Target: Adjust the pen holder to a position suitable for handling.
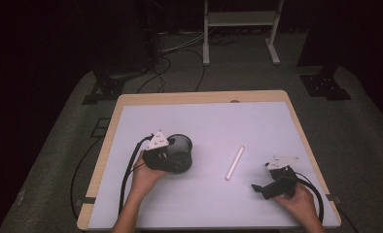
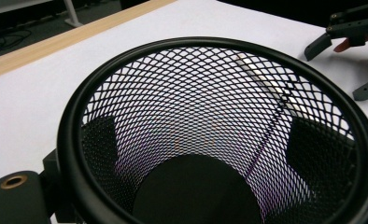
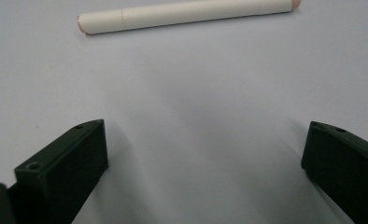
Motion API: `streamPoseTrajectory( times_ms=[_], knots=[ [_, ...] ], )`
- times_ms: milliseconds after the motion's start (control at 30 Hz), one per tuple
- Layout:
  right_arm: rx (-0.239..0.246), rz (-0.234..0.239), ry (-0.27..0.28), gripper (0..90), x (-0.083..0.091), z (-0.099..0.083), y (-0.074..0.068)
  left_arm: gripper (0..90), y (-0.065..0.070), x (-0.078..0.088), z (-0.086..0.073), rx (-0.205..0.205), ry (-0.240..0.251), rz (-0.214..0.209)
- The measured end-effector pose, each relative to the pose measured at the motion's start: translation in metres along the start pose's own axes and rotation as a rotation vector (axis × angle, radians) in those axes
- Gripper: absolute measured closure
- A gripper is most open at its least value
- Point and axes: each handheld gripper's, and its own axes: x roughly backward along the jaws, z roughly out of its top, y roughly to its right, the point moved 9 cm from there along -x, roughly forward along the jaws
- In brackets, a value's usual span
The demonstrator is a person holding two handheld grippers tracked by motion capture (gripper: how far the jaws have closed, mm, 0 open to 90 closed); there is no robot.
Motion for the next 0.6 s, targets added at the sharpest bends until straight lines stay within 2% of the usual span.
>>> streamPoseTrajectory(
  times_ms=[367, 600],
  knots=[
    [0.0, 0.0, 0.0, 0.0, 0.0, 0.0, 0.0, 8.9, 0.019, -0.008, 0.0, -0.027, -0.01, -0.047],
    [0.0, 0.0, 0.0, 0.0, 0.0, 0.0, 0.0, 8.9, 0.027, -0.011, 0.0, -0.042, -0.01, -0.059]
  ],
)
